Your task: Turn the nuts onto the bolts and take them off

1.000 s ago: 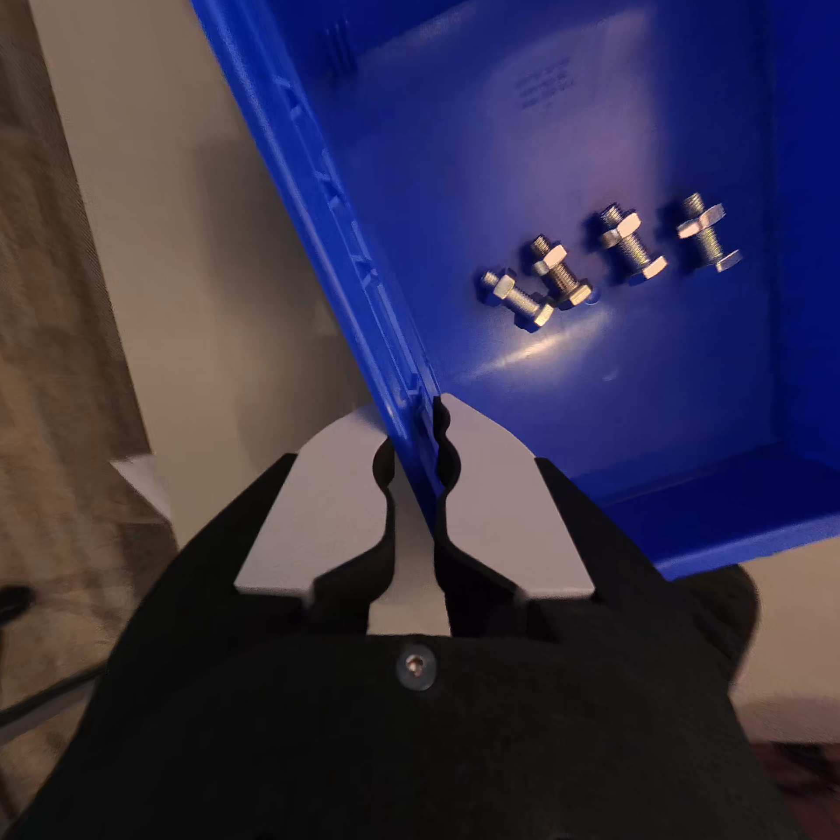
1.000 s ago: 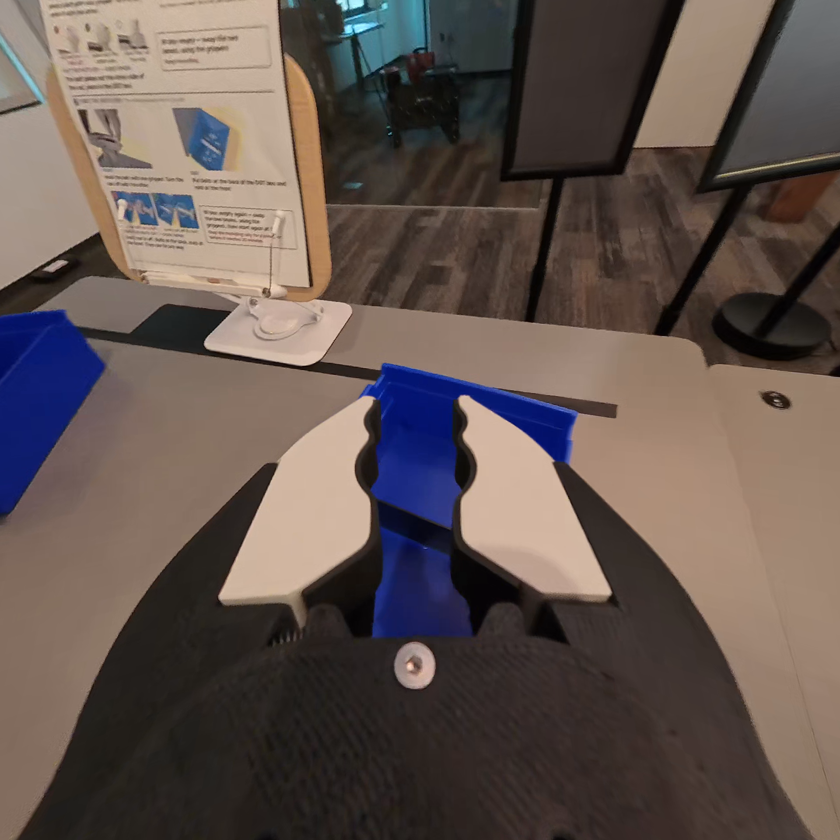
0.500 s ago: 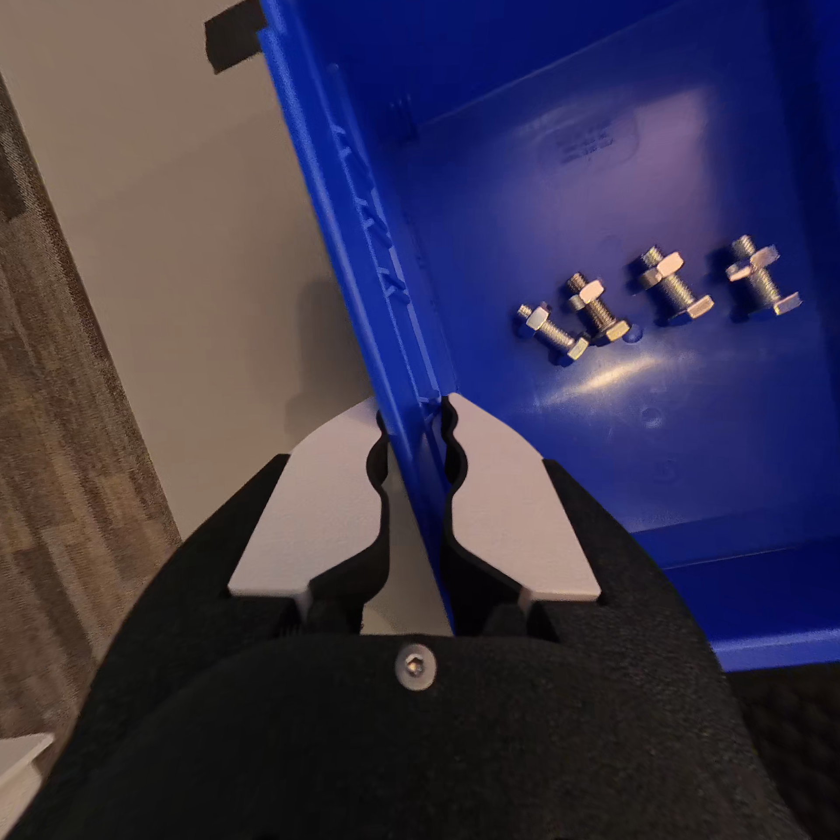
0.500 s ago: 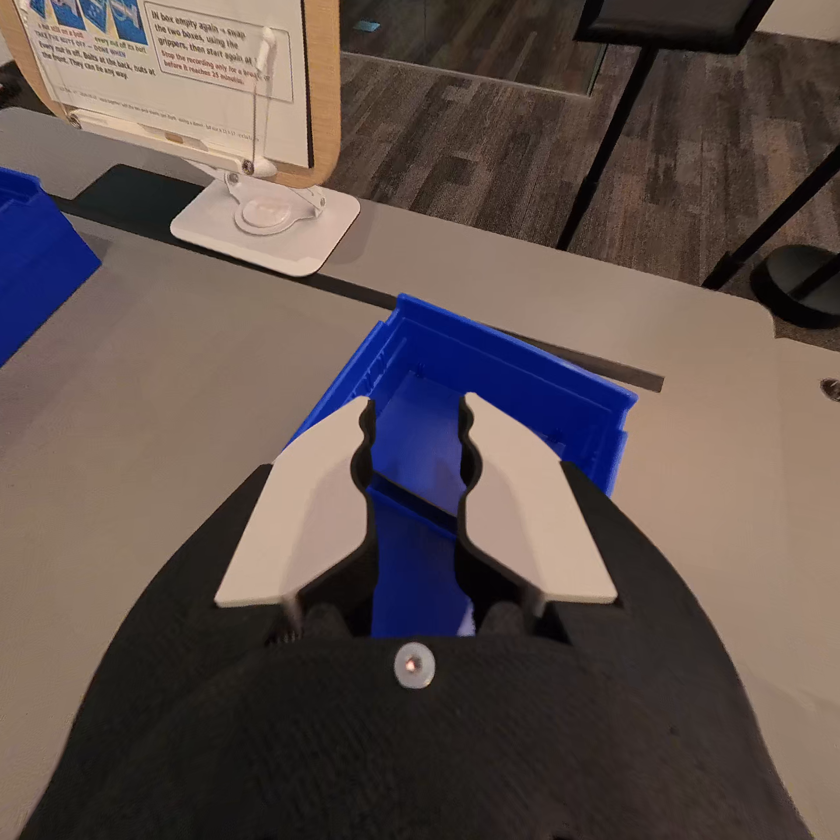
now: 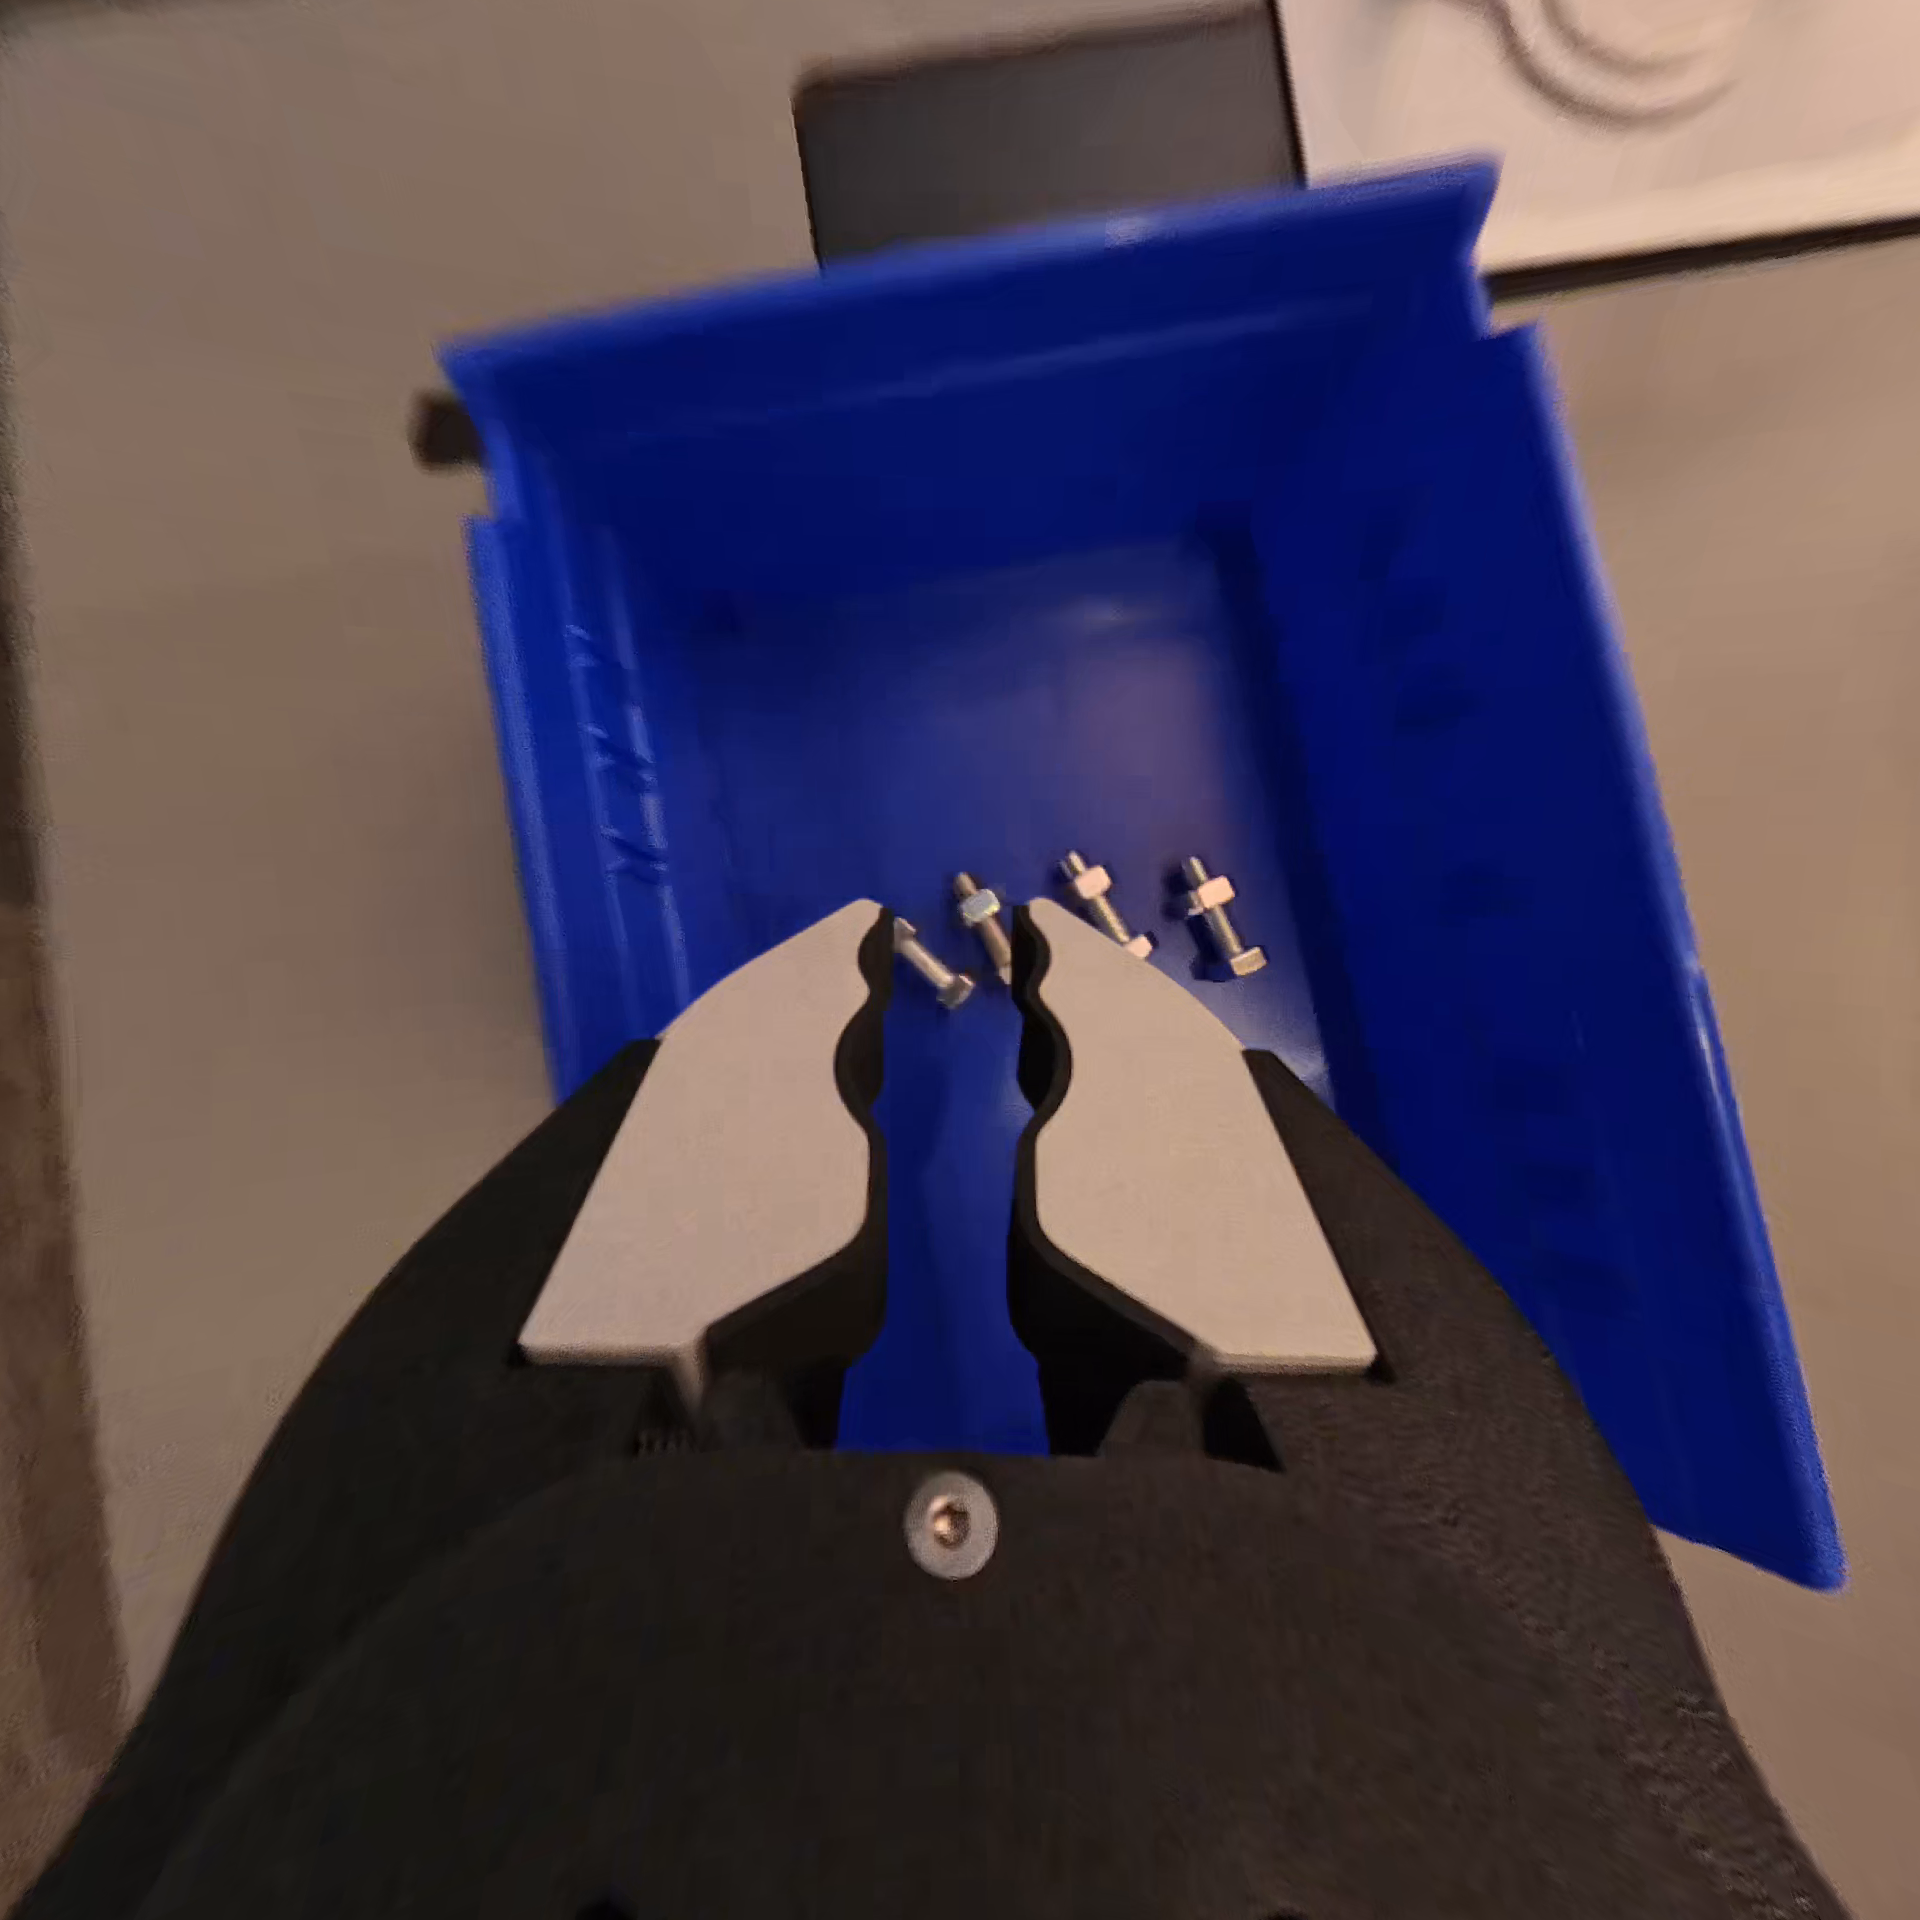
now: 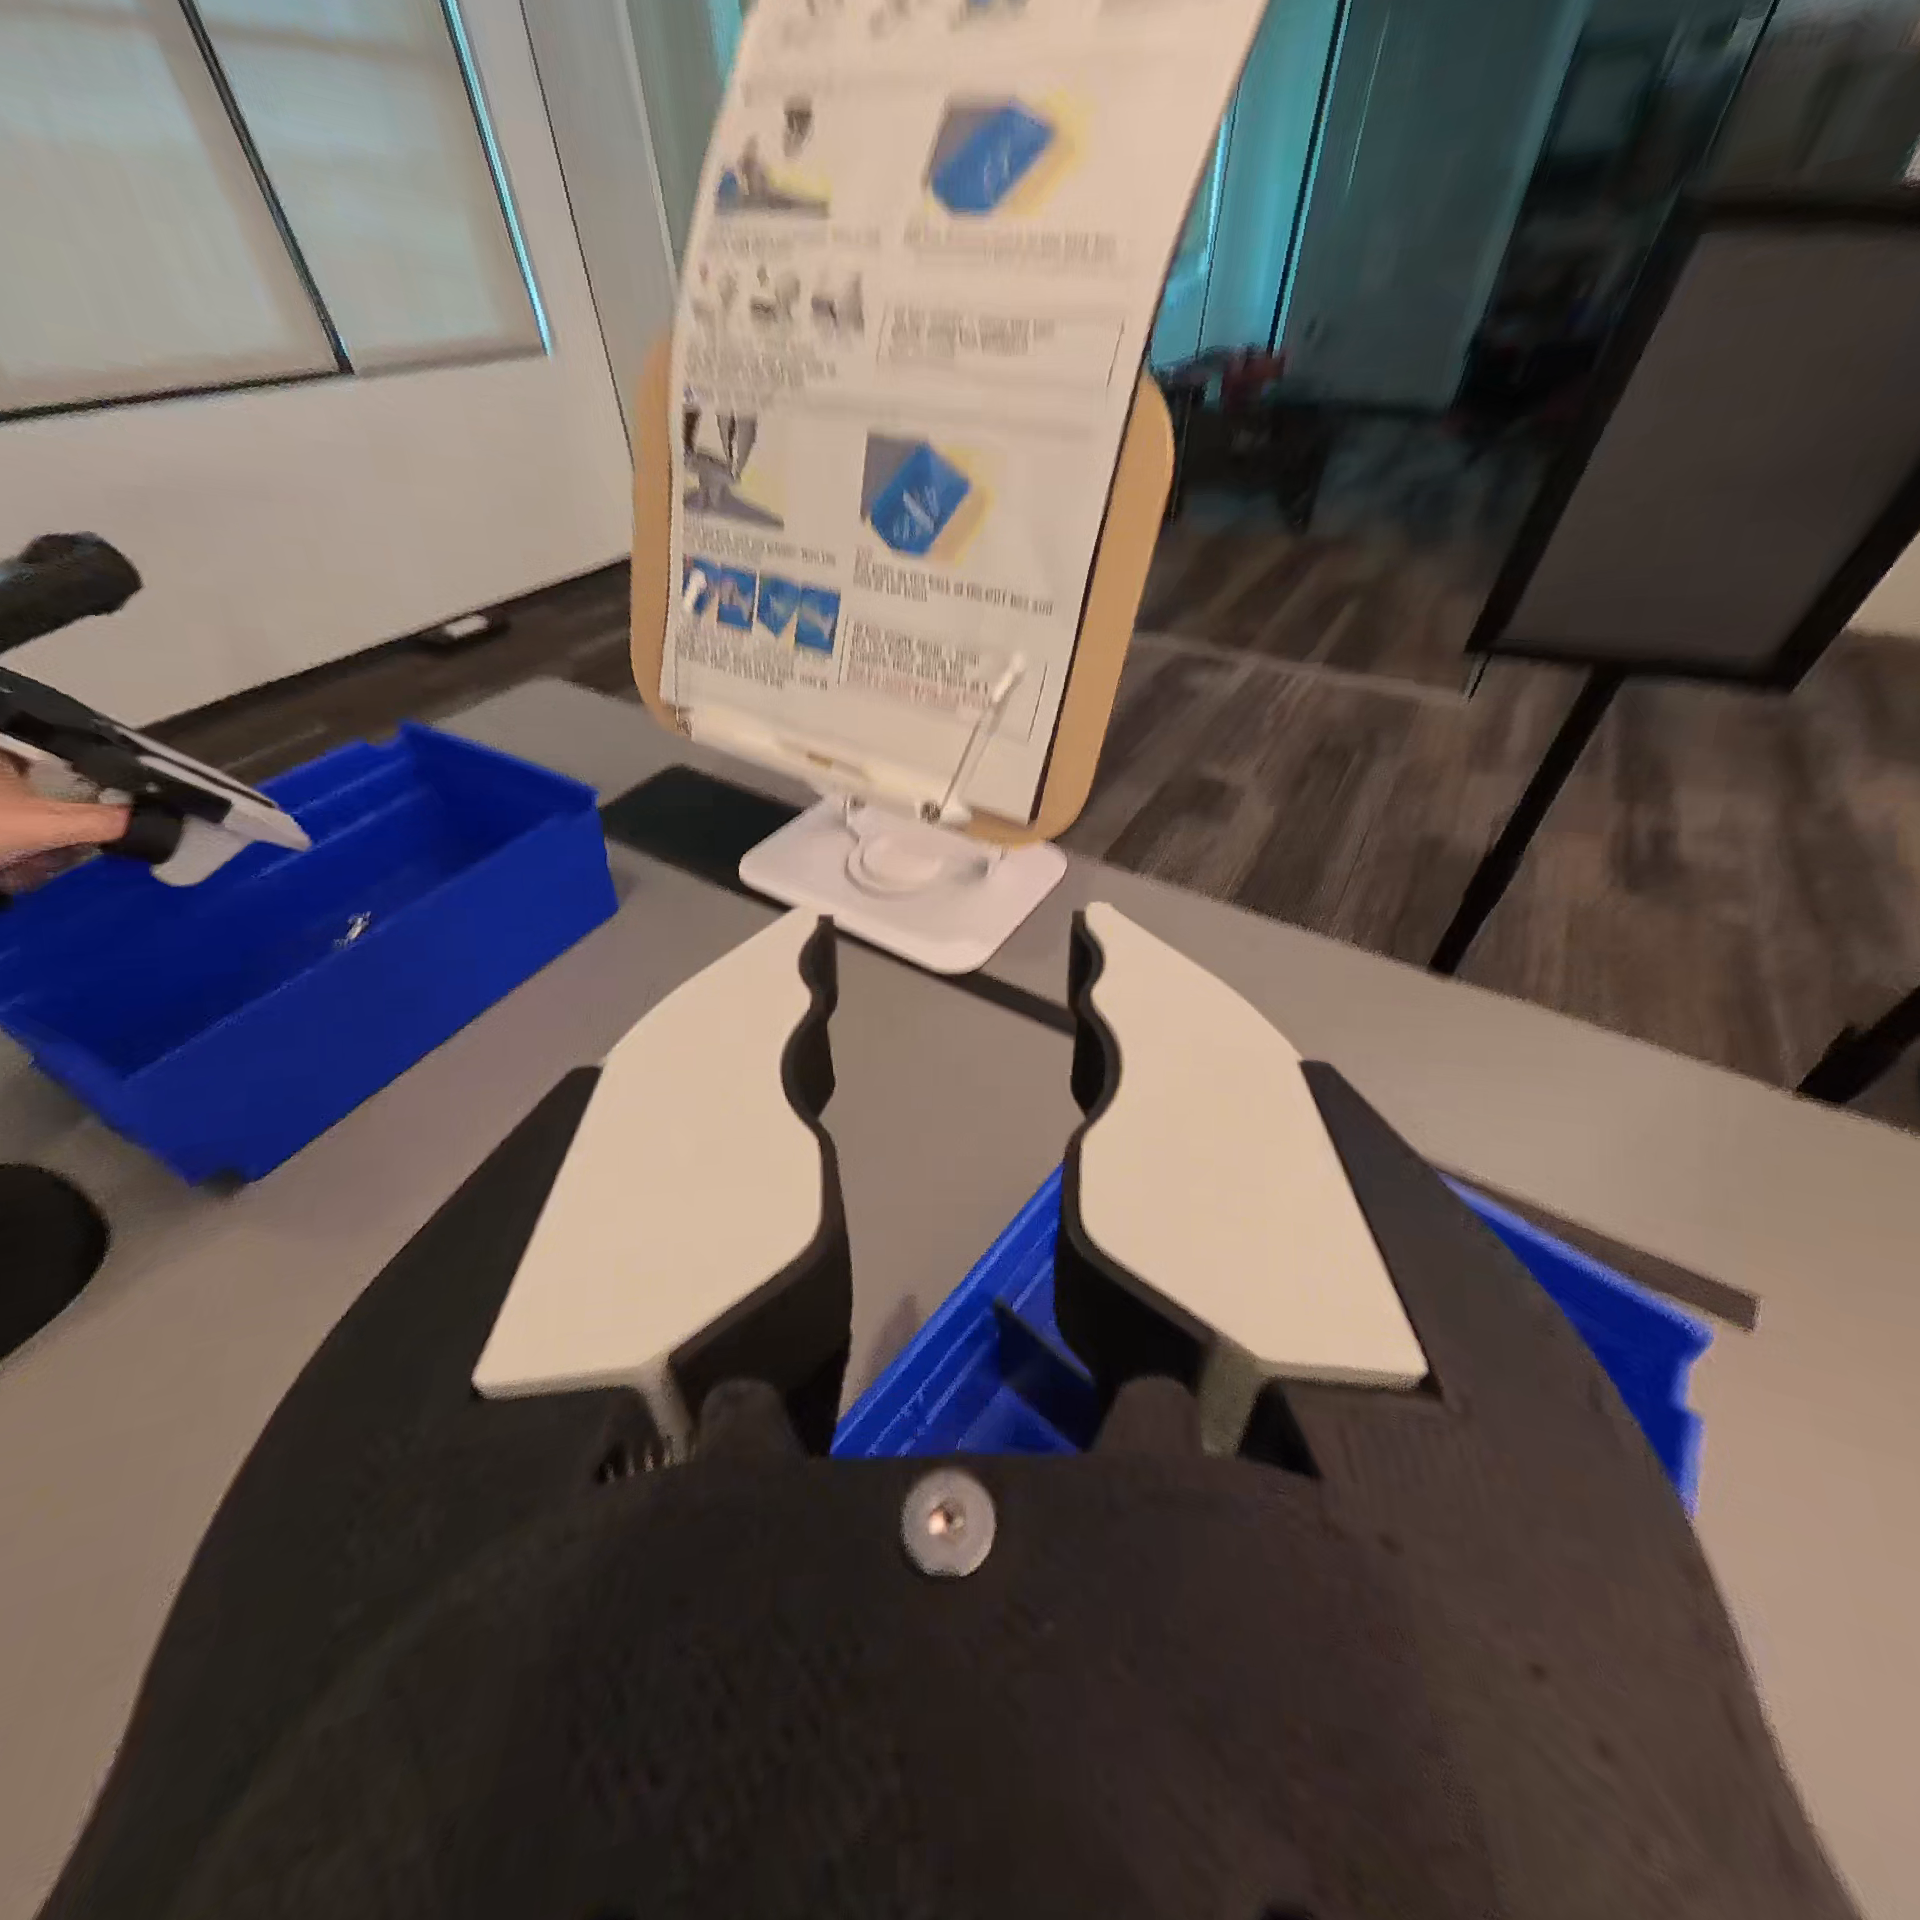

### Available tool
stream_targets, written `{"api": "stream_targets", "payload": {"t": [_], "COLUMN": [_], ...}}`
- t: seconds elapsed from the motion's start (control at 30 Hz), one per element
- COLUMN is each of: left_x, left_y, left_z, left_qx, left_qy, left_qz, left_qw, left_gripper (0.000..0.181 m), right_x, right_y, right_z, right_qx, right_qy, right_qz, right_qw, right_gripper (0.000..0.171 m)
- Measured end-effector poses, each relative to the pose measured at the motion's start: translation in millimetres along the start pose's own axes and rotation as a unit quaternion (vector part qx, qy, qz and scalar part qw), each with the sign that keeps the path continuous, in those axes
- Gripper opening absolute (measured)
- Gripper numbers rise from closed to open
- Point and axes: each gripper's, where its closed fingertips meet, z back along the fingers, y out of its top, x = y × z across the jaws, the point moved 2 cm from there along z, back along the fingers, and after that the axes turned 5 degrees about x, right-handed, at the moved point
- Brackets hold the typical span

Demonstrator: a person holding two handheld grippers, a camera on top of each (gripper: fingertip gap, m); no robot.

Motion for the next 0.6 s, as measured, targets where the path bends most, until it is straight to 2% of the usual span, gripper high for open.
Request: {"api": "stream_targets", "payload": {"t": [0.07,0.17,0.37,0.6], "left_x": [1,-12,-14,-21], "left_y": [-12,-25,-44,-59], "left_z": [-20,-37,-52,-67], "left_qx": [-0.041,-0.079,-0.138,-0.177], "left_qy": [-0.018,0.011,0.014,0.044], "left_qz": [0.028,0.049,0.079,0.077], "left_qw": [0.999,0.996,0.987,0.98], "left_gripper": [0.021,0.025,0.032,0.032], "right_x": [5,2,0,-9], "right_y": [-8,-14,-25,-35], "right_z": [-8,-16,-23,-30], "right_qx": [-0.024,-0.038,-0.08,-0.113], "right_qy": [0.008,0.028,0.004,0.015], "right_qz": [-0.026,-0.032,0.026,0.043], "right_qw": [0.999,0.998,0.996,0.993], "right_gripper": [0.044,0.045,0.048,0.051]}}
